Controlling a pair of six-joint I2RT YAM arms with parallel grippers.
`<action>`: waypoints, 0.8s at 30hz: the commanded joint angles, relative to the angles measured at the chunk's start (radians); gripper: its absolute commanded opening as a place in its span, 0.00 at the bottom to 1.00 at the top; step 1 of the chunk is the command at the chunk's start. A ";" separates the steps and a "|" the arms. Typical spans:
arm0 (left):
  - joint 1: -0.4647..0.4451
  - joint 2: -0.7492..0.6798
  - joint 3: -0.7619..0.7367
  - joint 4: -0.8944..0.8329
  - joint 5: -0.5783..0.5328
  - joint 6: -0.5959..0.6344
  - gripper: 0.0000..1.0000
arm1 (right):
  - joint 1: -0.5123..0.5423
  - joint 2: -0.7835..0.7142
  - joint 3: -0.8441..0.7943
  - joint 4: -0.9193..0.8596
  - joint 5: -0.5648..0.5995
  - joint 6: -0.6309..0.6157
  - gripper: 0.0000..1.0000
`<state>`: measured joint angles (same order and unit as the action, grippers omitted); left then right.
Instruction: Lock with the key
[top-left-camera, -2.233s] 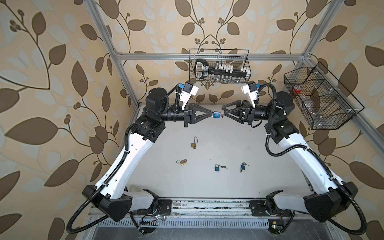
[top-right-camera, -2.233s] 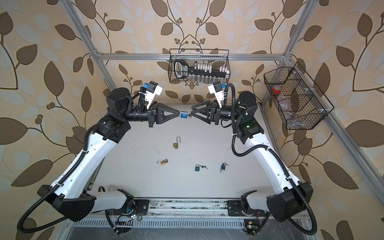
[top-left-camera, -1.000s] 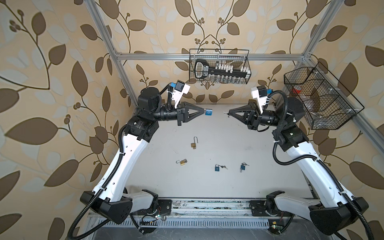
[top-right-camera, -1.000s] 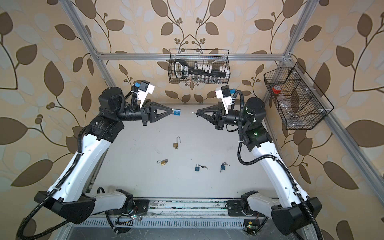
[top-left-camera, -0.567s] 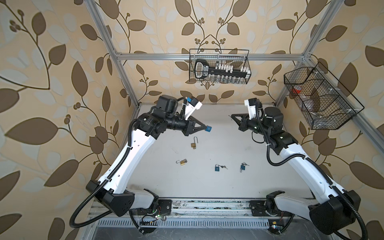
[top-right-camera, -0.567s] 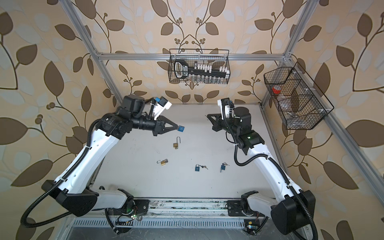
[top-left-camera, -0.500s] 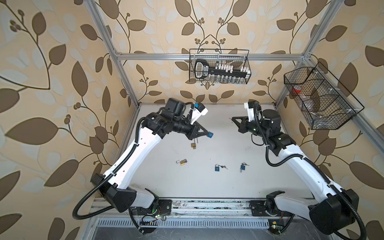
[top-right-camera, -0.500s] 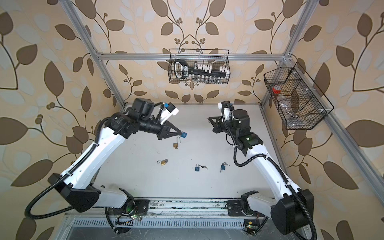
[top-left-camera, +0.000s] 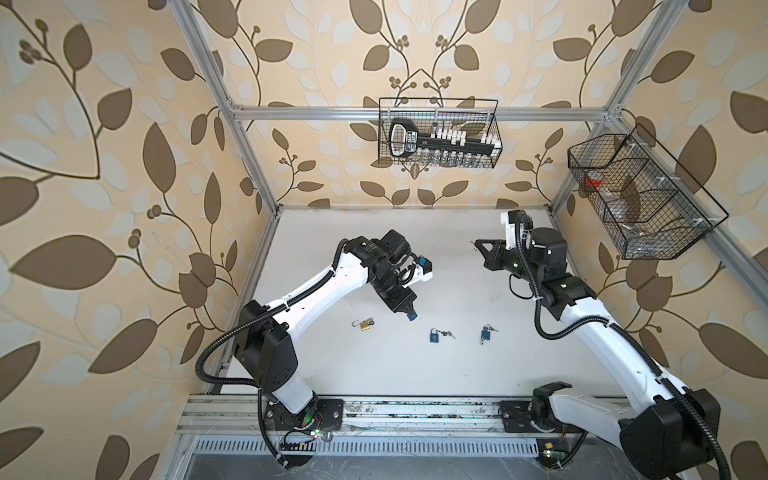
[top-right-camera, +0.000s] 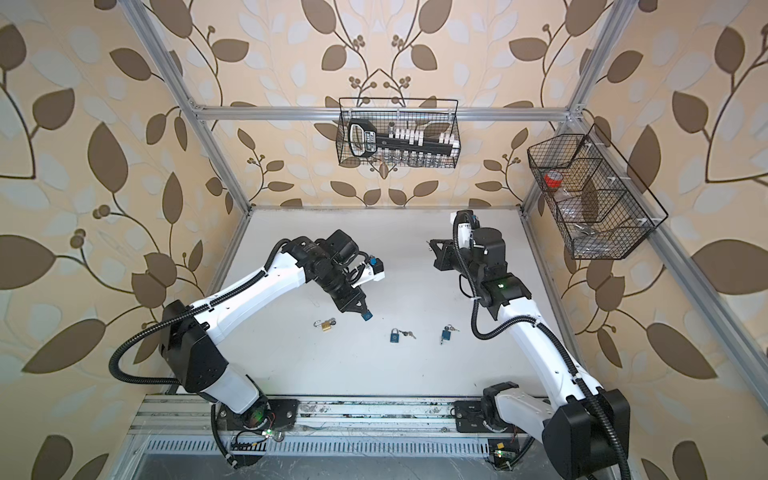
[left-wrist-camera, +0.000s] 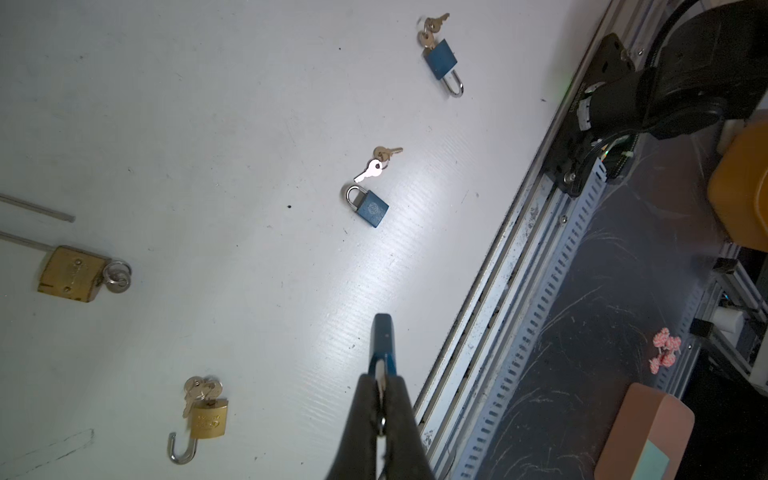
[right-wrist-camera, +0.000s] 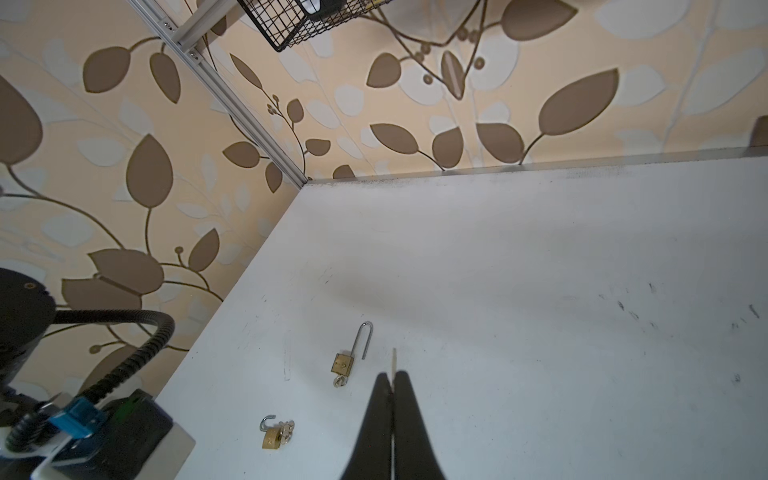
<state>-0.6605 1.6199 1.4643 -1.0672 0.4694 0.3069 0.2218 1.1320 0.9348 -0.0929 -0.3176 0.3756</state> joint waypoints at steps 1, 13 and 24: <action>-0.007 0.047 -0.008 0.013 -0.009 0.104 0.00 | -0.003 -0.012 -0.027 0.011 -0.004 0.003 0.00; -0.012 0.200 -0.052 -0.019 -0.047 0.285 0.00 | -0.004 -0.038 -0.041 -0.003 -0.012 -0.003 0.00; -0.012 0.305 -0.031 -0.018 0.014 0.338 0.00 | -0.003 -0.034 -0.045 -0.035 -0.061 -0.007 0.00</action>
<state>-0.6624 1.9068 1.4178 -1.0504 0.4404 0.5915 0.2211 1.1061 0.9092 -0.1139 -0.3408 0.3737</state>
